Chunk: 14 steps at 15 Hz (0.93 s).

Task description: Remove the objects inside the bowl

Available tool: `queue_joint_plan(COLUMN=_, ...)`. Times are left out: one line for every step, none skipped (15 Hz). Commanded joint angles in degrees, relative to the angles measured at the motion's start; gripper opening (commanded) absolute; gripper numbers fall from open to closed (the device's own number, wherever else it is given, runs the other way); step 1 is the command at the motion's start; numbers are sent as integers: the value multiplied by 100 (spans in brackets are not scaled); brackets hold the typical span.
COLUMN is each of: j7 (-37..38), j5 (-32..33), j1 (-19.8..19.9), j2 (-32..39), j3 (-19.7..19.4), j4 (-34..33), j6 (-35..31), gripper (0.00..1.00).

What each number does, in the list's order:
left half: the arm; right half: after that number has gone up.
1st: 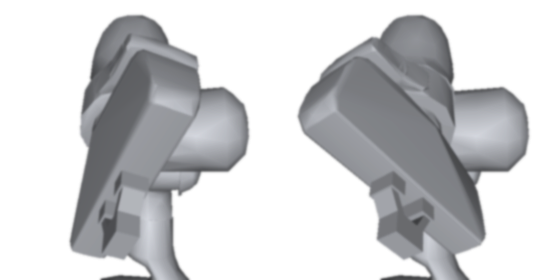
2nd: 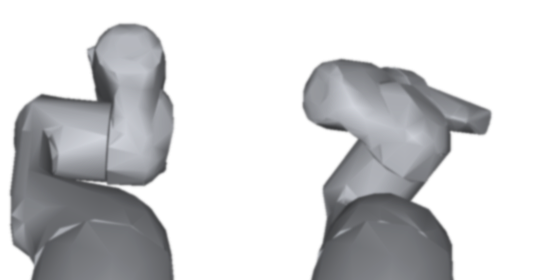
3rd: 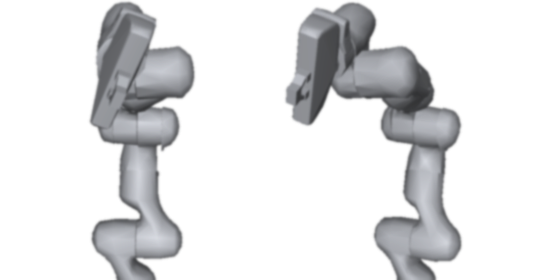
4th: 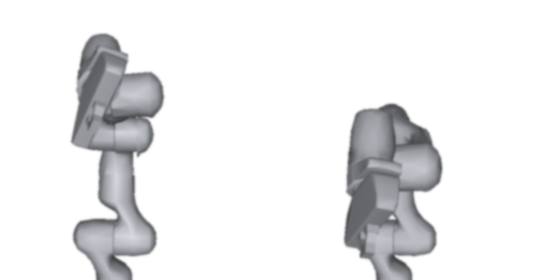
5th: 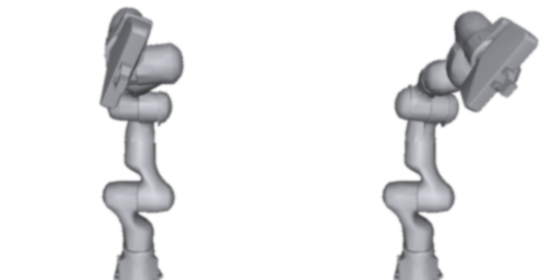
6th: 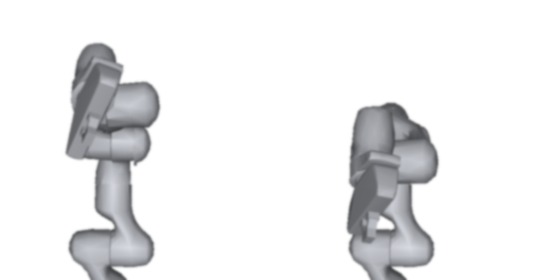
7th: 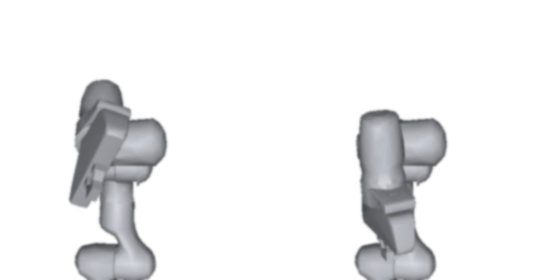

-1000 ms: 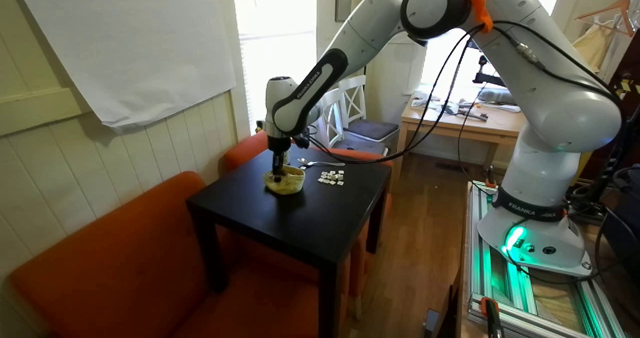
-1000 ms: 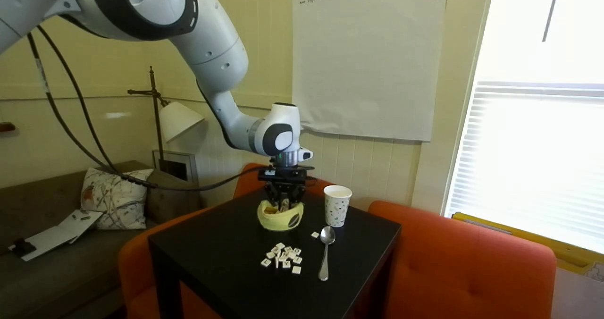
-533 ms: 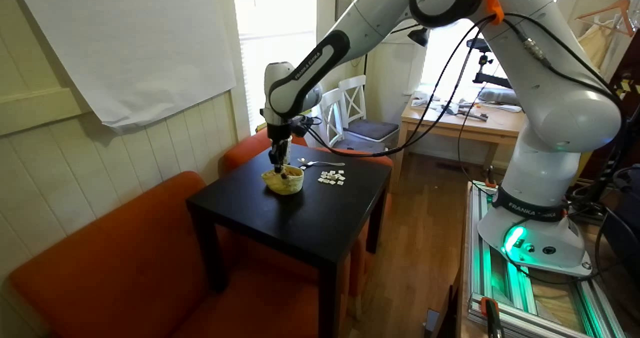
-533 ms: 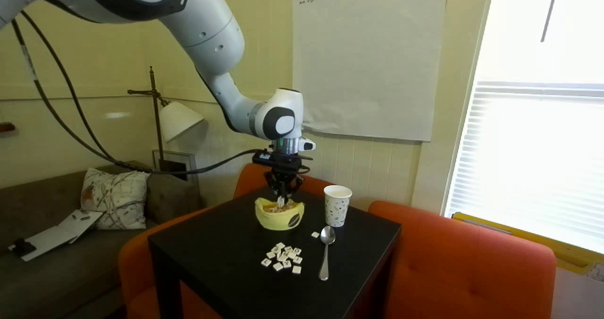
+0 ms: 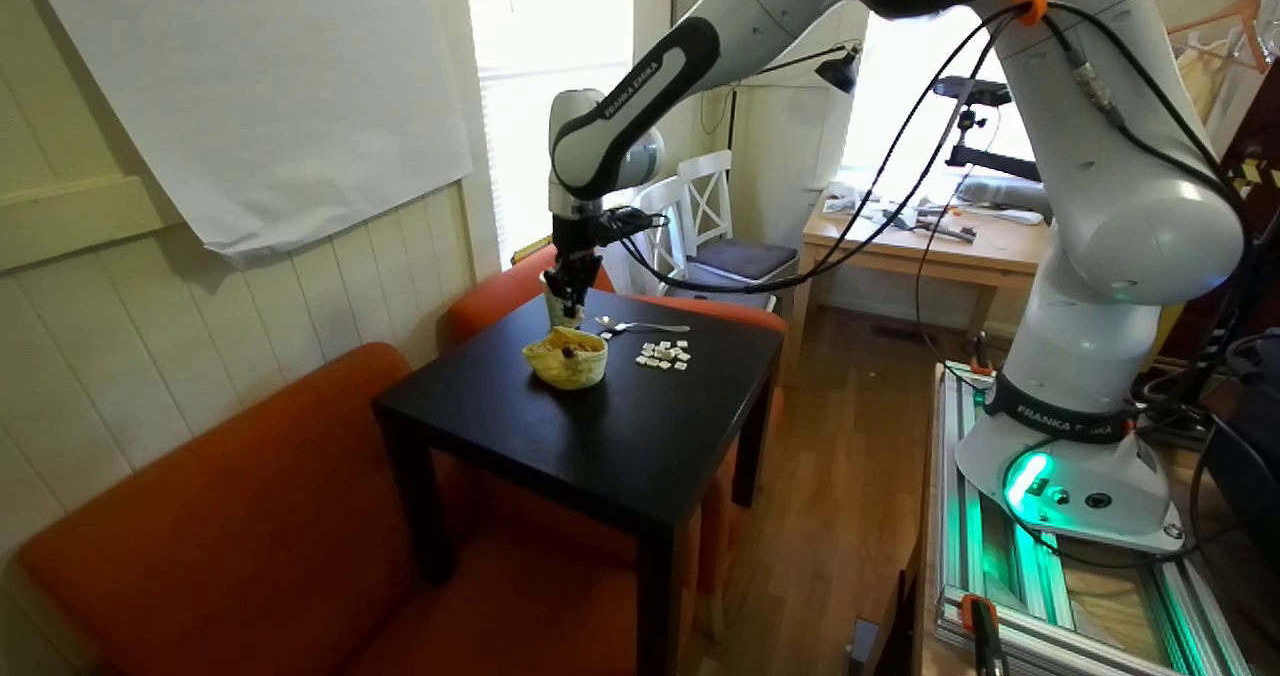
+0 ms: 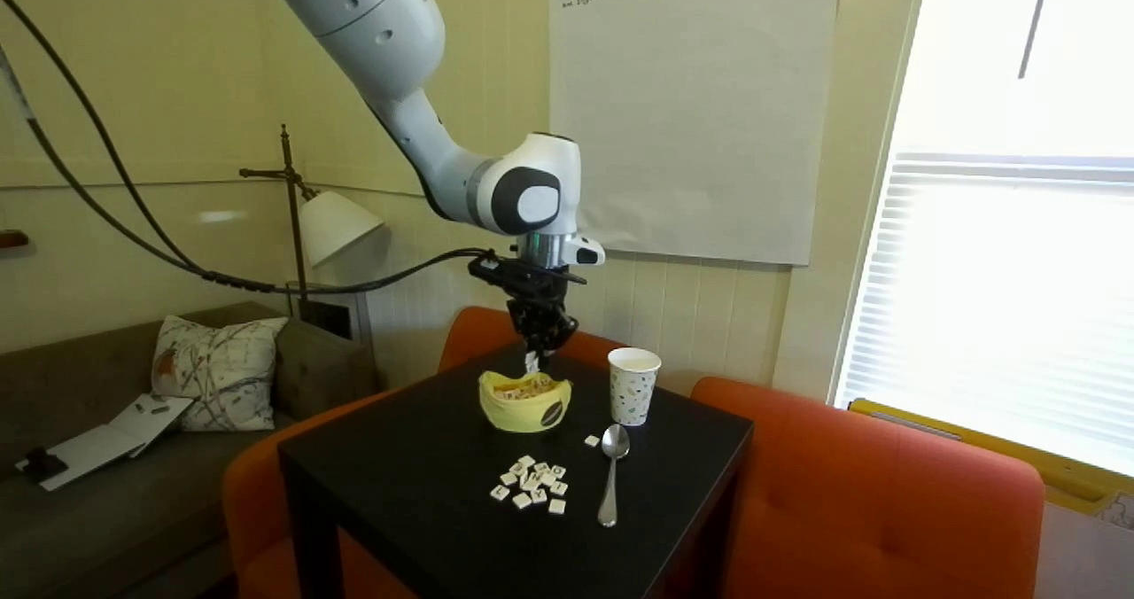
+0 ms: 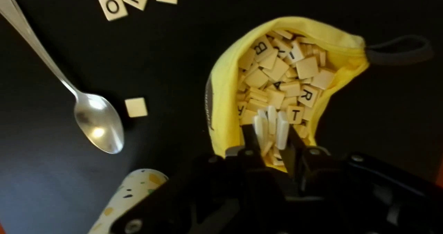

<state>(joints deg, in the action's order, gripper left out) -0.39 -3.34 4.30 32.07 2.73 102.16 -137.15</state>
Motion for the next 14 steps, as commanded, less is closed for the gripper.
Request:
queue_joint_plan(j7=972, j5=116, j1=-272, j2=-308, j3=-548, j4=677, j6=-407, gripper=6)
queue_joint_plan(j7=1225, j5=109, j1=-311, j2=-295, j3=-661, j4=764, j6=-447, gripper=6)
queue_joint_plan(j7=1542, j5=212, j1=-411, j2=-264, j3=-845, j4=870, j6=-572, gripper=6)
queue_joint_plan(j7=1818, j5=234, j1=-470, j2=-210, j3=-973, j4=942, j6=-626, gripper=6)
queue_joint_plan(j7=2112, j5=268, j1=-553, j2=-181, j3=-1110, j4=1014, j6=-623, gripper=6)
queue_joint_plan(j7=2410, j5=372, j1=-665, j2=-161, j3=-1272, j4=1102, j6=-624, gripper=6)
queue_joint_plan(j7=2677, j5=435, j1=-744, j2=-157, j3=-1400, j4=1189, j6=-586, gripper=6)
queue_joint_plan(j7=2874, j5=483, j1=-800, j2=-145, j3=-1491, j4=1256, j6=-533, gripper=6)
queue_joint_plan(j7=3047, j5=524, j1=-854, j2=-134, j3=-1565, j4=1310, j6=-509, gripper=6)
queue_joint_plan(j7=3130, j5=516, j1=-867, j2=-132, j3=-1579, j4=1350, j6=-480, gripper=6)
queue_joint_plan(j7=3198, j5=530, j1=-892, j2=-132, j3=-1597, j4=1383, j6=-436, gripper=18)
queue_joint_plan(j7=3192, j5=496, j1=-882, j2=-133, j3=-1577, j4=1402, j6=-405, gripper=47)
queue_joint_plan(j7=3198, j5=474, j1=-878, j2=-135, j3=-1557, j4=1423, j6=-390, gripper=48)
queue_joint_plan(j7=3214, j5=484, j1=-890, j2=-140, j3=-1553, j4=1436, j6=-358, gripper=54)
